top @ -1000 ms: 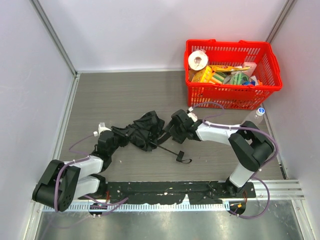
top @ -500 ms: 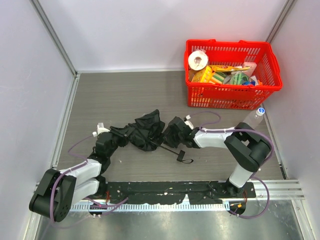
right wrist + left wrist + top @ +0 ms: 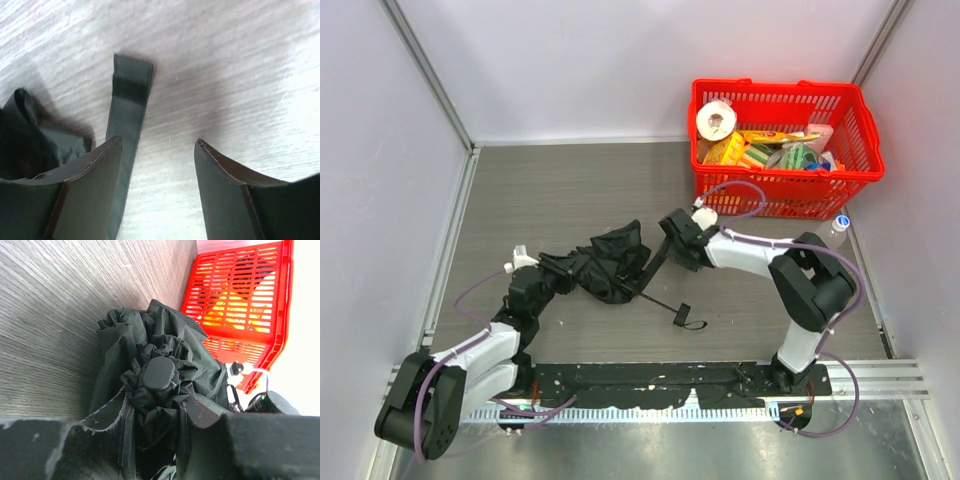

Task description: Put away the umbrella

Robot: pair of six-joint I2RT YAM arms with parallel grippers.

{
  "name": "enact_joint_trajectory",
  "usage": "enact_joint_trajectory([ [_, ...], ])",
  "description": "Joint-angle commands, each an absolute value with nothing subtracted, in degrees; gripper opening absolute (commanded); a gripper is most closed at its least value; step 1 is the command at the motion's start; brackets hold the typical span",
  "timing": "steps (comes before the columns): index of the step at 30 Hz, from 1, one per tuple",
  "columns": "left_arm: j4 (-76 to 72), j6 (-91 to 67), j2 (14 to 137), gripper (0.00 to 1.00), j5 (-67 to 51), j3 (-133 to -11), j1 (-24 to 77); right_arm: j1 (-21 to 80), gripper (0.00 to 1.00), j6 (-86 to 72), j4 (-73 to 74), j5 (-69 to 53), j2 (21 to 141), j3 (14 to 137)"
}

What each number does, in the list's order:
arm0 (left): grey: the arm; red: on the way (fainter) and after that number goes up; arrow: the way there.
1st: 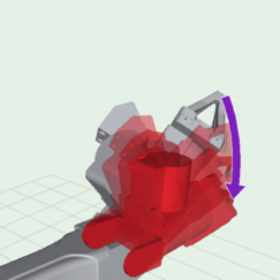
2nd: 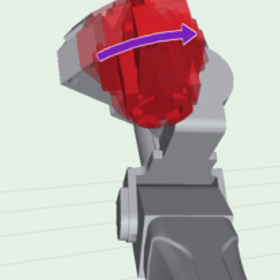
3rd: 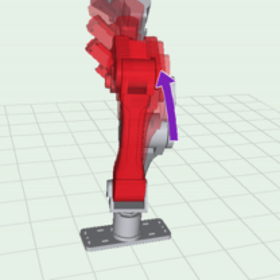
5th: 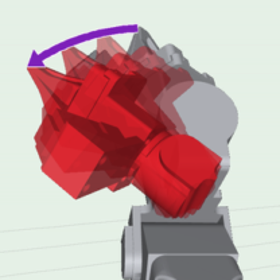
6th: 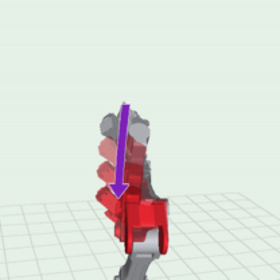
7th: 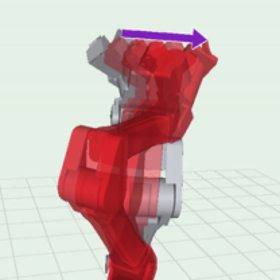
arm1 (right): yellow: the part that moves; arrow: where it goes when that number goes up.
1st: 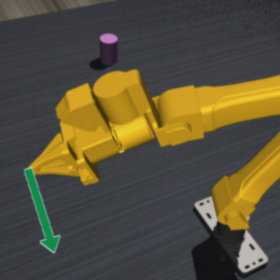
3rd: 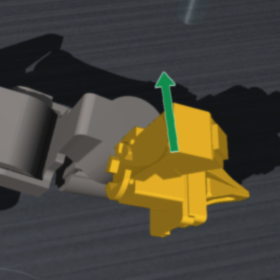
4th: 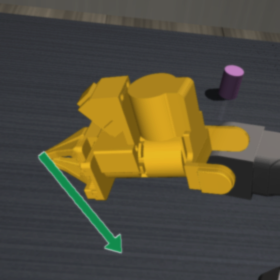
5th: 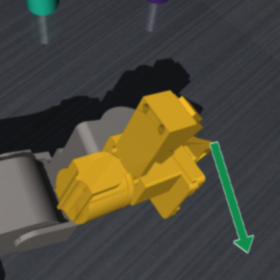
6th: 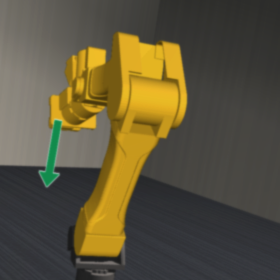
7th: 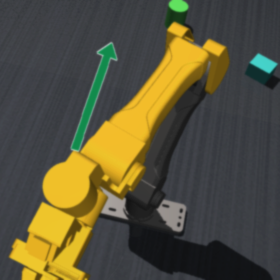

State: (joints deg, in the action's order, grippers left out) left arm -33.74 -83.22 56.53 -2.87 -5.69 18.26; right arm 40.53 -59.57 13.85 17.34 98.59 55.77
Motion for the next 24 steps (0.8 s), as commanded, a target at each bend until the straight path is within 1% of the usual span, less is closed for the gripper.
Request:
enact_joint_trajectory([
  [1, -34.3, -82.2, 54.8, 0.00, -3.8, -5.6, 18.0, 41.0, 0.66, -57.0, 32.0, 29.9, 105.6, 66.3],
  [4, -34.9, -82.2, 55.3, 0.00, -4.0, -5.5, 18.0, 41.4, 0.67, -57.7, 32.4, 25.9, 108.6, 72.1],
  [9, -36.5, -82.2, 56.6, 0.00, -4.3, -5.0, 18.0, 41.9, 0.68, -61.4, 36.5, 28.7, 113.1, 77.2],
  [16, -36.7, -82.0, 55.6, 0.00, -4.7, -3.8, 18.0, 46.3, 0.64, -63.7, 44.9, 30.7, 121.9, 85.8],
  [18, -36.2, -82.2, 54.5, 0.00, -4.7, -3.2, 18.0, 46.4, 0.60, -63.9, 47.1, 29.3, 124.8, 86.7],
  [19, -35.7, -82.1, 53.9, 0.00, -4.7, -2.9, 18.0, 46.5, 0.53, -64.2, 47.3, 28.9, 125.3, 86.1],
  [24, -32.2, -81.5, 49.3, 0.00, -4.0, -1.7, 18.0, 46.6, 0.28, -63.6, 42.4, 25.4, 125.2, 82.1],
])
